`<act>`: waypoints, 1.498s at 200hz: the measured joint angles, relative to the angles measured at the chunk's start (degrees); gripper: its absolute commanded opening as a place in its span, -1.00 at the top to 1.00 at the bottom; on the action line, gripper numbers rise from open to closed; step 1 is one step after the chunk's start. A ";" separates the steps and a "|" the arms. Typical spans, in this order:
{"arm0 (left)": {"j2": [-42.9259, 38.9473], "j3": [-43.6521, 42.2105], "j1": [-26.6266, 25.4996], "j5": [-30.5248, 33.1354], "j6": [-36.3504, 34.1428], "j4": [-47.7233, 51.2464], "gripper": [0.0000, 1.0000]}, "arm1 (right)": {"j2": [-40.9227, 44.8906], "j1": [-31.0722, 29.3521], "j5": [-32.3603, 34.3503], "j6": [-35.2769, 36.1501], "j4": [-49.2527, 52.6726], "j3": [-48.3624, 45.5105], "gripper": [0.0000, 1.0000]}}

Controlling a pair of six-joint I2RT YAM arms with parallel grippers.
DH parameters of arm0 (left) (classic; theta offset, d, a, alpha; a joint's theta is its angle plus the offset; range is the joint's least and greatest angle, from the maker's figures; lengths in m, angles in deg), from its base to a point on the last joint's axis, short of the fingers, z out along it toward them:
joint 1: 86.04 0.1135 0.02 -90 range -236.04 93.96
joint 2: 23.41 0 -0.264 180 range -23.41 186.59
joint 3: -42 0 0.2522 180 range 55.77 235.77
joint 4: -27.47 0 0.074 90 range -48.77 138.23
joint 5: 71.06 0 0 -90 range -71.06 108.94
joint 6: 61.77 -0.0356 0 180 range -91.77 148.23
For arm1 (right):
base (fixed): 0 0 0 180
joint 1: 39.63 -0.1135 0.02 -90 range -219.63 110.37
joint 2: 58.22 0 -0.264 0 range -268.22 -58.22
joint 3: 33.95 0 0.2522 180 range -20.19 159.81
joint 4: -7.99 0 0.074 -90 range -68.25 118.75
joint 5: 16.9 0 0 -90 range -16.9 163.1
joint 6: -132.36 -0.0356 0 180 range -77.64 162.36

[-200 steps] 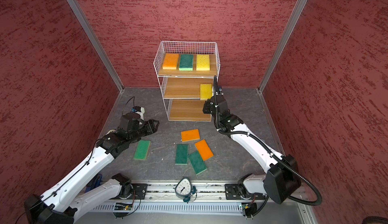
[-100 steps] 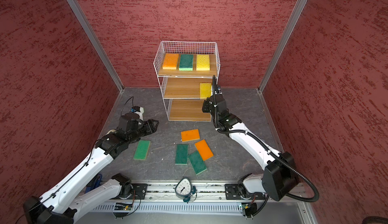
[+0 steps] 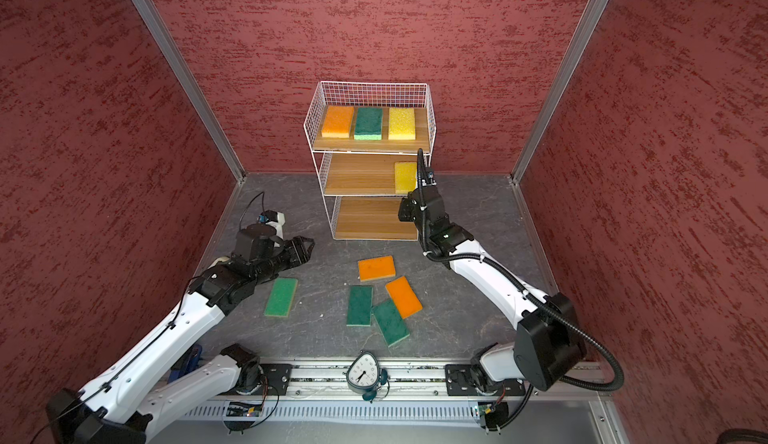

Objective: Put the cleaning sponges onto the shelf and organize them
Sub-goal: 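Push the yellow sponge deeper onto the middle shelf with right gripper tips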

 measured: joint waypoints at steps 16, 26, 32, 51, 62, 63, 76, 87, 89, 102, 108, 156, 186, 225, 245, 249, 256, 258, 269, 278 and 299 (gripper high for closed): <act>0.04 0.00 0.00 -0.09 0.02 -0.22 -0.24 | 0.00 0.00 0.07 0.15 -0.20 0.00 1.00; 0.09 0.00 0.00 -0.17 0.00 -0.42 -0.24 | 0.00 0.00 0.09 0.17 -0.44 0.00 1.00; 0.11 -0.02 0.00 -0.20 0.02 -0.44 -0.24 | 0.00 0.00 0.09 0.17 -0.63 0.00 1.00; 0.35 -0.04 0.00 -0.22 0.02 -0.70 -0.24 | -0.28 0.00 0.26 0.50 -1.33 0.15 1.00; 0.42 -0.04 0.02 -0.28 0.00 -0.81 -0.24 | -0.81 0.00 0.48 0.66 -1.49 0.55 1.00; 0.42 -0.04 0.02 -0.28 0.02 -0.81 -0.23 | -0.85 0.00 0.50 0.66 -1.51 0.57 1.00; 0.42 -0.04 0.04 -0.39 0.02 -0.83 -0.23 | -1.49 -0.02 0.68 0.90 -2.12 0.72 1.00; 0.42 -0.11 0.04 -0.44 0.02 -0.92 -0.23 | -1.88 -0.02 0.87 1.07 -2.34 0.72 1.00; 0.42 -0.15 0.04 -0.46 0.02 -0.92 -0.23 | -1.95 -0.02 0.92 1.11 -2.38 0.72 1.00; 0.39 -0.50 0.04 -0.59 0.02 -1.33 -0.23 | -2.10 -0.02 1.09 1.25 -2.75 0.72 1.00; 0.39 -0.76 0.04 -0.61 0.02 -1.44 -0.23 | -2.10 -0.07 1.16 1.29 -2.84 0.72 1.00; 0.37 -2.21 0.07 -1.40 0.07 -1.75 -0.23 | -2.10 -0.33 1.81 1.90 -4.57 0.72 1.00; 0.37 -2.56 0.07 -1.46 0.07 -2.16 -0.23 | -3.32 -0.59 2.10 2.10 -5.14 1.36 1.00; 0.37 -2.58 0.26 -1.46 0.07 -2.32 -0.23 | -5.53 -0.66 2.49 2.10 -6.03 2.43 1.00; 0.37 -2.64 0.33 -1.46 0.07 -2.51 -0.23 | -5.64 -0.72 2.58 2.10 -6.34 2.45 1.00; 0.37 -2.67 0.33 -1.46 0.07 -2.56 -0.23 | -5.64 -0.72 2.62 2.10 -6.36 2.45 1.00; 0.42 -2.67 0.33 -1.46 0.07 -2.56 -0.23 | -5.64 -0.72 2.69 2.10 -6.36 2.45 1.00; 0.42 -2.67 0.33 -1.46 0.07 -2.56 -0.23 | -5.64 -0.72 2.71 2.10 -6.36 2.45 1.00; 0.48 -2.67 0.35 -1.51 0.07 -2.62 -0.23 | -5.64 -0.74 2.86 2.12 -6.38 2.45 1.00; 0.48 -2.71 0.37 -1.49 0.07 -2.78 -0.23 | -5.70 -0.76 2.93 2.12 -6.43 2.45 1.00; 0.52 -2.84 0.37 -1.55 0.09 -3.32 -0.23 | -6.43 -0.76 3.08 2.29 -6.60 3.08 1.00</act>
